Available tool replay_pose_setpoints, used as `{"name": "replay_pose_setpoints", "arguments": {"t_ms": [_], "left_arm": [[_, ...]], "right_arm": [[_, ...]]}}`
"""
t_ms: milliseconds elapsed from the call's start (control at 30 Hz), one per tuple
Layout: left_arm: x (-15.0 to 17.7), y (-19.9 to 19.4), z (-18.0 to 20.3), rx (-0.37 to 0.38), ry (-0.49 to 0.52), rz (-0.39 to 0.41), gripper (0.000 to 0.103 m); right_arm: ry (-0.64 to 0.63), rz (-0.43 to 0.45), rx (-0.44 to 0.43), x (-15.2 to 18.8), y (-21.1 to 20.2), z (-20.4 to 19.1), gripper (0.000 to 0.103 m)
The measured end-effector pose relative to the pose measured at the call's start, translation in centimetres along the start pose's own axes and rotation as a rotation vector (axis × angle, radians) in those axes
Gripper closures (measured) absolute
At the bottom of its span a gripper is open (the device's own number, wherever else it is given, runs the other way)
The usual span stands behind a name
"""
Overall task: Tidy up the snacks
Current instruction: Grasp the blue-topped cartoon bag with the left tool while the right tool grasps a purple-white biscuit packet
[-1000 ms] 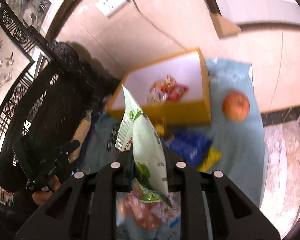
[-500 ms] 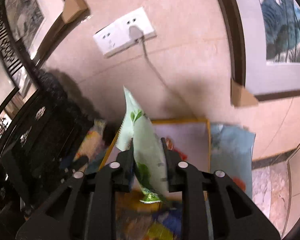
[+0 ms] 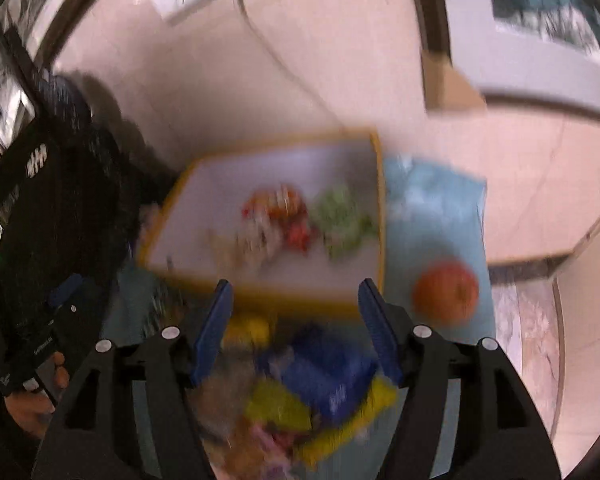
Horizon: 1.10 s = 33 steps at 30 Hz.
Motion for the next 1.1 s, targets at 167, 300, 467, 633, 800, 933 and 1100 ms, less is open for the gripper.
{"name": "replay_pose_setpoints", "arguments": {"t_ms": [167,300,467,633,800,933,1100], "left_arm": [[8.6,0.1,-2.3,-0.023,0.096,-0.132,0.019],[12.8,-0.5,-4.2,-0.021,0.112,-0.188,0.019],[15.8,-1.0,-5.3,0.003,0.122,-0.221,0.019],[18.6,-0.4,-2.4,0.009,0.311,-0.218,0.019],[20.8,2.0,0.6,0.026,0.410,-0.252,0.019],[21.4,4.2,1.6,-0.021,0.454,-0.267,0.022],[21.2,4.2,-0.4,0.007,0.373,-0.340,0.049]], "right_arm": [[-0.048,-0.102,-0.047,9.1,0.5,-2.4,0.036],[-0.102,-0.167,-0.082,14.8,1.2,-4.4,0.036],[-0.271,-0.206,-0.057,19.4,1.9,-7.4,0.035],[-0.405,-0.207,-0.032,19.9,2.9,-9.5,0.032],[-0.456,-0.251,-0.043,19.8,5.2,-10.5,0.031],[-0.476,-0.287,-0.013,20.0,7.1,-10.7,0.032],[-0.313,-0.315,-0.079,20.2,6.8,-8.7,0.047]]}}
Point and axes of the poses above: each gripper's, at about its wrist camera, not at the fingertips, and y roughly the way its jaws point, z to its right, x to its underside, the point moved 7 cm from there along y, roughly the way its jaws point, and after that the axes turned 13 degrees about -y, right-handed, at the moved point
